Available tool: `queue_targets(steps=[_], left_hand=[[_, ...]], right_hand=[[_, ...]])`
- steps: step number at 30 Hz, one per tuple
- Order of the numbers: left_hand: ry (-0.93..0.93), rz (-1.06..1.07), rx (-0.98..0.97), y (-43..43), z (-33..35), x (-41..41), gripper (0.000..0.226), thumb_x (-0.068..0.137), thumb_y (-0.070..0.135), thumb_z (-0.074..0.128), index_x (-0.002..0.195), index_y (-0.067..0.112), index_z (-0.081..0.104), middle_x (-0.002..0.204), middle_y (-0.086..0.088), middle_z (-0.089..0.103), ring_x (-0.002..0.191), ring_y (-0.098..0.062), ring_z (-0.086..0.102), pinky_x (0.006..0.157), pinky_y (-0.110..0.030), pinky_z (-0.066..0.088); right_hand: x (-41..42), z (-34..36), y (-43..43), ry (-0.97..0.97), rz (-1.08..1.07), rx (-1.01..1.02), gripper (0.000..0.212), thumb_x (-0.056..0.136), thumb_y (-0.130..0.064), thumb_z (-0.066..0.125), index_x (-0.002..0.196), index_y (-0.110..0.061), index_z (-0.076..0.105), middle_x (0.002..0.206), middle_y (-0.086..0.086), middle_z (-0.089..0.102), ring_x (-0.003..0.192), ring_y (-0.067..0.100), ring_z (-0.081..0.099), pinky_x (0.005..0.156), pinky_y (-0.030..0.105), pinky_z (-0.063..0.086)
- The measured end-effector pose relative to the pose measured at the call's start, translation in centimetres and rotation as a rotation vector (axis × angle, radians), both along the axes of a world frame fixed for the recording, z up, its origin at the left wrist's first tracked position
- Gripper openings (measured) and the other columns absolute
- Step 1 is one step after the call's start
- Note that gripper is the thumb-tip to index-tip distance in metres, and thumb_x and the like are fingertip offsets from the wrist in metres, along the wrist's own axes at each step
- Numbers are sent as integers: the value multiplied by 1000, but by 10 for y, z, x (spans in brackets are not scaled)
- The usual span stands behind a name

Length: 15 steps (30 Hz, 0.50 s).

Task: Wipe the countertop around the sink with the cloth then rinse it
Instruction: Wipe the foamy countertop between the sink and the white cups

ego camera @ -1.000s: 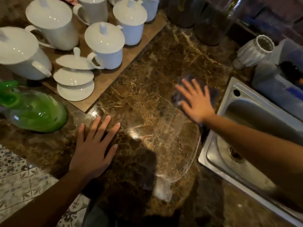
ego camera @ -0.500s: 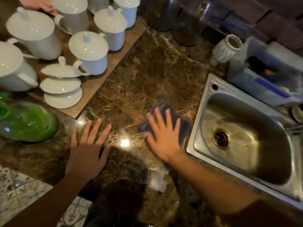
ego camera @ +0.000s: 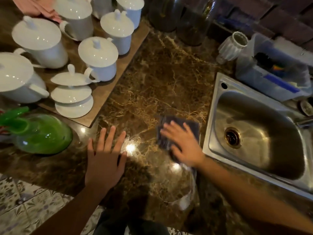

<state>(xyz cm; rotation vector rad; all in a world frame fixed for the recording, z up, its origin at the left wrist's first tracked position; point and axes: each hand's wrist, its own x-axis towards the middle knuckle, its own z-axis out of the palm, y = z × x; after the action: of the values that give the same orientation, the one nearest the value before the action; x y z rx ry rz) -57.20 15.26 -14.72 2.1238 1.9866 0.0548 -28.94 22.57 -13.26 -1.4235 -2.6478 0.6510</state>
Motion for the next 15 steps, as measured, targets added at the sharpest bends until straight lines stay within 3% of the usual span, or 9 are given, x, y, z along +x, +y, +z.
queue_targets(steps=[4,9,12,15], left_hand=[[-1,-16,37,-2,-5,-1,59,95,43,28,150,21,33,158,-12,25,147,-33,18,114,-60,12],[33,-20,54,-1,-4,0,59,95,43,28,150,22,33,158,-12,25,146,-34,19,114,-60,12],[24,-13,65,-2,-4,1,59,95,44,29,150,22,33,158,-12,26,146,-34,21,114,-59,14],[11,2,84,0,-3,2,59,94,44,32,149,22,35,156,-12,30,144,-34,25,113,-58,14]], right_hand=[[-2,-3,92,8,-239,41,55,94,-39,33,147,-28,39,157,-6,28,148,15,14,118,53,4],[-26,-13,153,-212,-326,115,60,98,-46,28,154,-29,16,163,-5,7,150,18,0,117,52,-1],[-38,-9,136,-268,-278,112,69,93,-54,27,155,-28,12,163,-2,3,149,23,-1,117,55,1],[-47,-2,71,-253,-82,108,76,84,-55,26,154,-29,16,163,-2,8,149,25,2,116,58,7]])
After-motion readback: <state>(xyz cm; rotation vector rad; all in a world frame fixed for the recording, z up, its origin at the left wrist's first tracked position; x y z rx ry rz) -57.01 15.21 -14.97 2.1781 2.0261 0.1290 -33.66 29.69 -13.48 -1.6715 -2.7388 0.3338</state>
